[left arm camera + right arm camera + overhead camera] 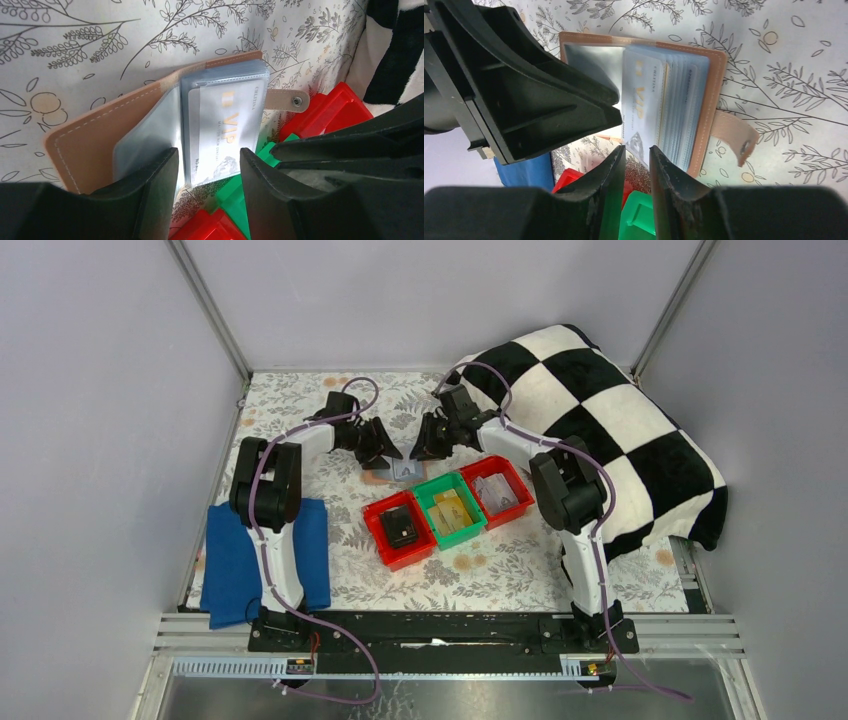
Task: Take the credit cards out of the card holder
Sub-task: Remove the credit card from the card holder.
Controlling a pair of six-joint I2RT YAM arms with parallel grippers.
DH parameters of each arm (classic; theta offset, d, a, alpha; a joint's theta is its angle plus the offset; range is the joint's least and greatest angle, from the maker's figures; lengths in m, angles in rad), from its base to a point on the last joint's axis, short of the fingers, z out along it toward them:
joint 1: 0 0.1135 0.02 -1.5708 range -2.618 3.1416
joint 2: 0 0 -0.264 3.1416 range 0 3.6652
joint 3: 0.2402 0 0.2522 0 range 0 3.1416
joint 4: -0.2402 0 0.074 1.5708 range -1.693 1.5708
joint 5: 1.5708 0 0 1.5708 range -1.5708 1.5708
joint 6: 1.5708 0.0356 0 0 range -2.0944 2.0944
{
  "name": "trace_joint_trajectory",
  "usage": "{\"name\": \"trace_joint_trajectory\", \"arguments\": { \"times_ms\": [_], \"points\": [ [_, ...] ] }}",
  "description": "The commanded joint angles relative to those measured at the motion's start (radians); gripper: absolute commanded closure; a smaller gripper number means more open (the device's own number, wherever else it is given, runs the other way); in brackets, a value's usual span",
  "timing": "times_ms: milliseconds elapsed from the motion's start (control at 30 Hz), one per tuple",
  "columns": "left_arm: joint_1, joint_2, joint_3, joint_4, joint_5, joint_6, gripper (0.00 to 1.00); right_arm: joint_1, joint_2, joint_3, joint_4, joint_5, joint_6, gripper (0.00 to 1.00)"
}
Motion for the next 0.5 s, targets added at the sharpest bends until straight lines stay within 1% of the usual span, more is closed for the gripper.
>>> {"name": "trace_joint_trajectory", "arguments": {
  "times_ms": [0, 467],
  "points": [
    [0.011, -0.046, -0.017, 0.063, 0.002, -0.006, 0.48, 0.012, -0.008, 0.04, 0.024, -0.031, 0.0, 0.68],
    [0.017, -0.04, -0.031, 0.068, 0.013, -0.007, 0.49, 0.011, 0.062, 0.07, 0.004, -0.039, 0.0, 0.68]
  ]
}}
